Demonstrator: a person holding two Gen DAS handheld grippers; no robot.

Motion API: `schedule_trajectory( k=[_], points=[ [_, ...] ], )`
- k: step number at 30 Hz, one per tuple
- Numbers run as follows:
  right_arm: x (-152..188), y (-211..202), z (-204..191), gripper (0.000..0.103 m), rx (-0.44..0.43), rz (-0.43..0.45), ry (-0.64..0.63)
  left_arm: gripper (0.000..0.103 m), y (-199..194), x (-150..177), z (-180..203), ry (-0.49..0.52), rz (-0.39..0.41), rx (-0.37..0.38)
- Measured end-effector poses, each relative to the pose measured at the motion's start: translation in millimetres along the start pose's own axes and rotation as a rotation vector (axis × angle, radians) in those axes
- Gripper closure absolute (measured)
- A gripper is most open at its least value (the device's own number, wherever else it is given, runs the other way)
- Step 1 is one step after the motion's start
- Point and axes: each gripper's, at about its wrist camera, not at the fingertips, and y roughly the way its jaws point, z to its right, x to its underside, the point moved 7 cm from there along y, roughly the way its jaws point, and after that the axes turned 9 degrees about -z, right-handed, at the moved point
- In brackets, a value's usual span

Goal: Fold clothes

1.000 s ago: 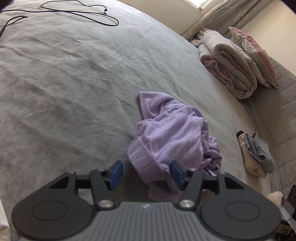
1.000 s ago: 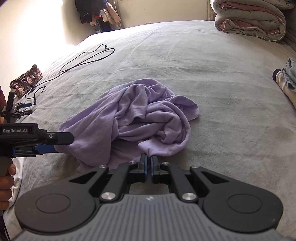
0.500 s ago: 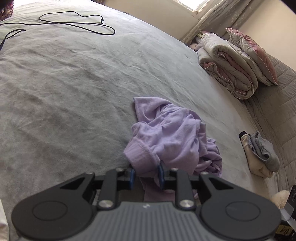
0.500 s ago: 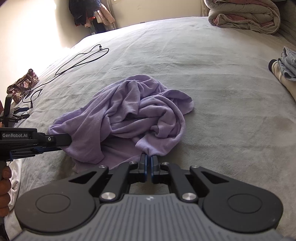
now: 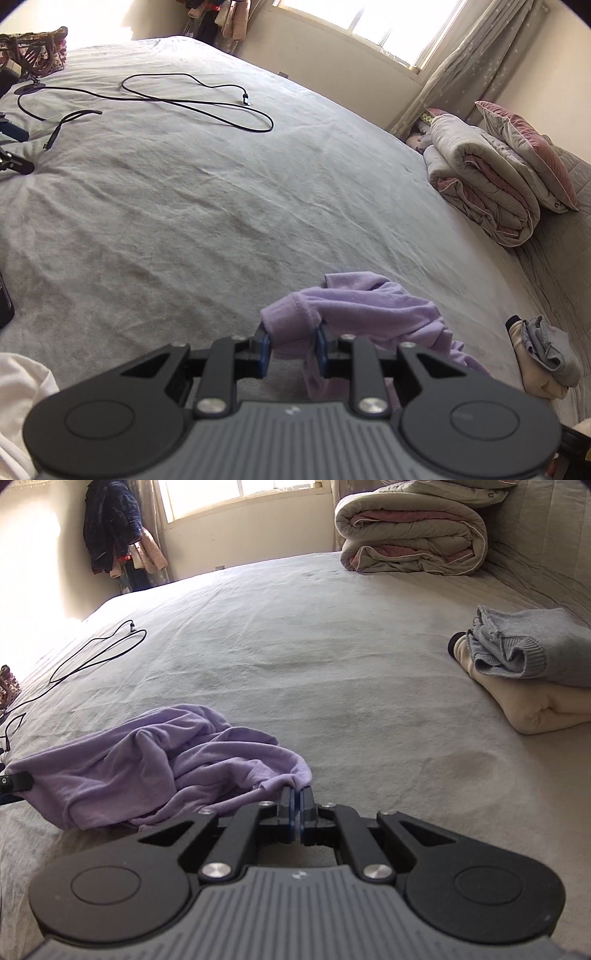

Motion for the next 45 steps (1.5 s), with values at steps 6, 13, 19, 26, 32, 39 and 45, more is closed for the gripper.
schedule_trajectory(
  k=[6, 13, 19, 26, 32, 39, 45],
  points=[
    [-7, -3, 25, 0.101, -0.012, -0.017, 0.104, 0.079, 5, -5, -1, 0.023, 0.017, -0.018],
    [-10, -17, 29, 0.100, -0.055, -0.021, 0.137, 0.077, 6, 7, 10, 0.040, -0.018, -0.012],
    [-10, -31, 25, 0.088, -0.090, -0.022, 0.151, 0.059, -3, 21, 16, -0.007, -0.033, 0.013],
    [-11, -49, 19, 0.048, -0.116, 0.014, 0.129, 0.046, -10, 37, 30, 0.023, -0.042, 0.010],
    [-10, -52, 14, 0.048, -0.123, 0.018, 0.098, 0.044, -12, 42, 37, 0.033, -0.056, 0.015],
    [-8, -47, 10, 0.048, -0.124, 0.003, 0.083, 0.044, -9, 42, 37, 0.035, -0.063, 0.012],
    [-4, -41, 5, 0.048, -0.132, -0.021, 0.067, 0.044, -10, 42, 33, 0.011, -0.074, 0.014]
  ],
)
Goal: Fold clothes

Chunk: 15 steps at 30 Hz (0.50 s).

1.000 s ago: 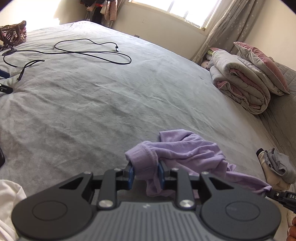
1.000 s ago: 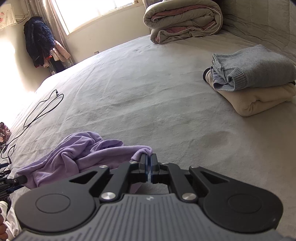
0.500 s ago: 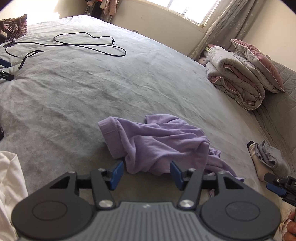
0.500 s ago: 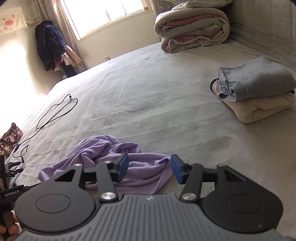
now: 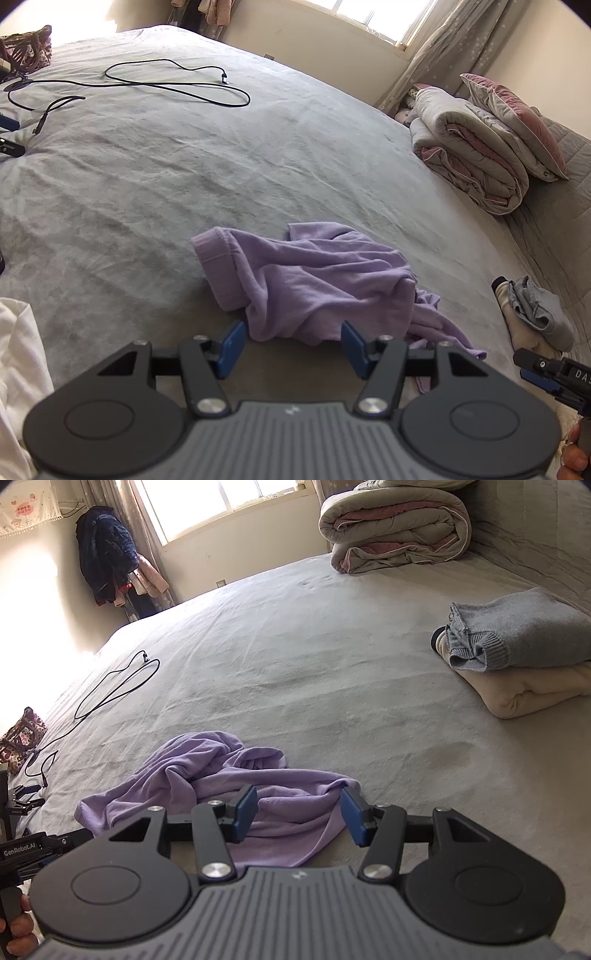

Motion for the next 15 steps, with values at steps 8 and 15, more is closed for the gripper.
schedule_trajectory(
  k=[8, 15],
  points=[
    [9, 14, -12, 0.048, -0.033, -0.061, -0.024, 0.044, -3, 0, -10, -0.032, -0.015, 0.005],
    [30, 46, -25, 0.048, -0.038, -0.166, -0.089, 0.047, 12, -6, -15, -0.060, -0.028, 0.009]
  ],
)
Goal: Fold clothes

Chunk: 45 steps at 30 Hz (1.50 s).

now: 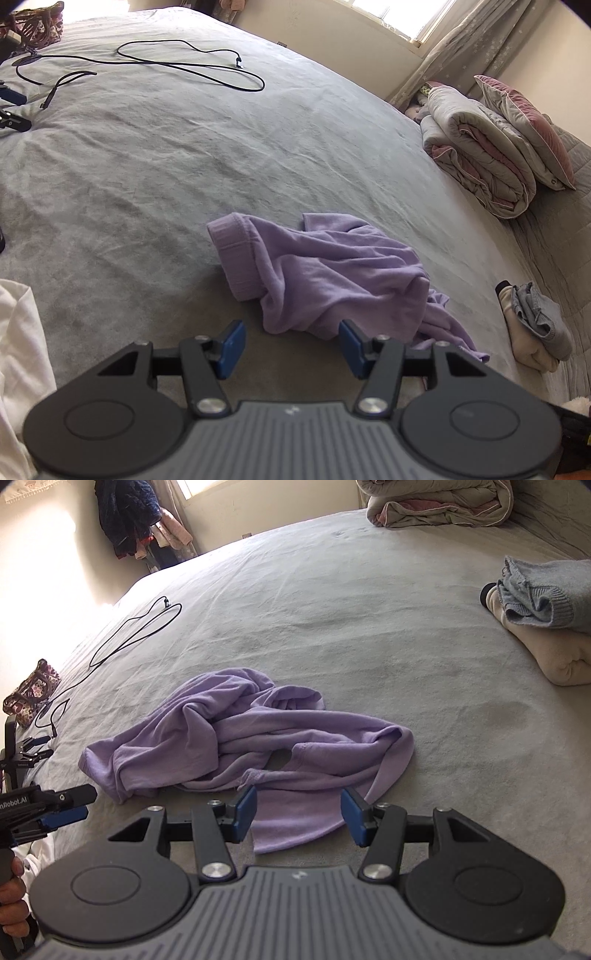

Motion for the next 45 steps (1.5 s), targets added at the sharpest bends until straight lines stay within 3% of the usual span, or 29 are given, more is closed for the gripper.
schedule_trajectory(
  k=[4, 7, 10, 11, 12, 13, 16, 27, 34, 40, 41, 45],
  points=[
    [11, 17, -10, 0.048, 0.016, -0.028, -0.072, 0.051, 11, -9, -5, -0.032, -0.002, 0.011],
    [12, 23, -17, 0.054, 0.047, -0.008, -0.143, 0.056, 22, -12, -6, -0.044, -0.017, 0.012],
    [13, 27, -18, 0.073, 0.087, 0.013, -0.213, 0.070, 30, -12, -9, -0.051, -0.033, 0.002],
    [12, 28, -17, 0.086, 0.099, 0.019, -0.231, 0.075, 32, -11, -10, -0.049, -0.041, 0.001],
    [11, 29, -16, 0.099, 0.110, 0.025, -0.235, 0.088, 33, -11, -10, -0.048, -0.049, 0.002],
    [10, 29, -13, 0.100, 0.121, 0.030, -0.235, 0.096, 33, -10, -11, -0.043, -0.052, 0.001],
    [6, 22, -6, 0.100, 0.171, 0.058, -0.227, 0.100, 28, -11, -10, -0.019, -0.040, -0.006],
    [-10, -20, 27, 0.100, 0.304, 0.147, -0.175, 0.101, -18, -6, -14, 0.080, 0.008, 0.021],
    [7, -24, 42, 0.100, 0.286, 0.096, -0.133, 0.101, -28, 27, -19, 0.117, -0.059, 0.039],
    [15, -22, 44, 0.098, 0.280, 0.060, -0.122, 0.099, -30, 29, -12, 0.156, -0.082, 0.073],
    [16, -22, 43, 0.096, 0.272, 0.054, -0.119, 0.097, -30, 28, -13, 0.156, -0.086, 0.070],
    [15, -19, 33, 0.080, 0.238, 0.051, -0.125, 0.064, -29, 25, -21, 0.147, -0.099, 0.059]
  ],
)
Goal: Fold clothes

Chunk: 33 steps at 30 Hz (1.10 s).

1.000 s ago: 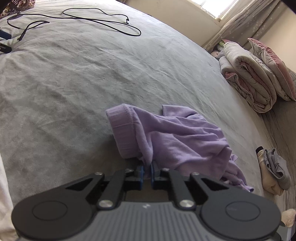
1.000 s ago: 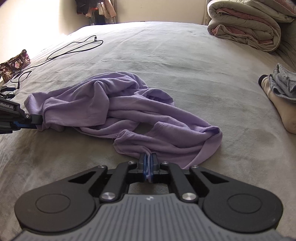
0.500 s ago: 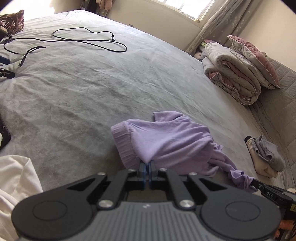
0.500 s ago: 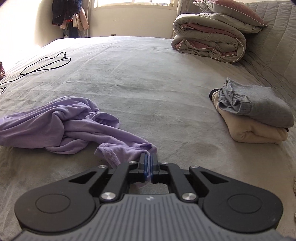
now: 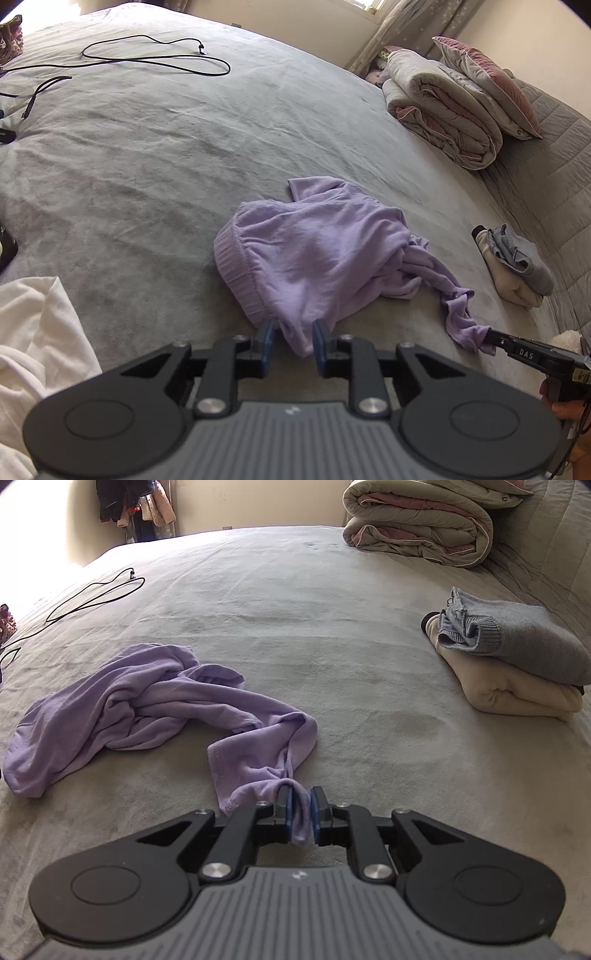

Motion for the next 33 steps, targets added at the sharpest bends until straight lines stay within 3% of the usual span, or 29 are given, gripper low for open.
schedule_trajectory(
  k=[1, 2, 3, 9, 33],
  points=[
    [-1, 1, -4, 0.074, -0.010, 0.001, -0.003, 0.062, 0, -1, -3, -0.008, -0.001, -0.005],
    [-1, 2, -7, 0.058, -0.020, 0.004, -0.001, 0.062, 1, -2, -7, -0.020, -0.003, -0.014],
    [-2, 4, -11, 0.052, -0.031, 0.007, 0.001, 0.060, 1, -4, -11, -0.033, -0.003, -0.020],
    [-2, 12, -35, 0.052, -0.073, -0.006, -0.045, 0.051, -4, -14, -20, -0.079, 0.026, -0.020],
    [1, 15, -43, 0.047, -0.082, -0.012, -0.087, 0.051, 7, -24, -21, -0.134, 0.030, -0.034]
  ],
)
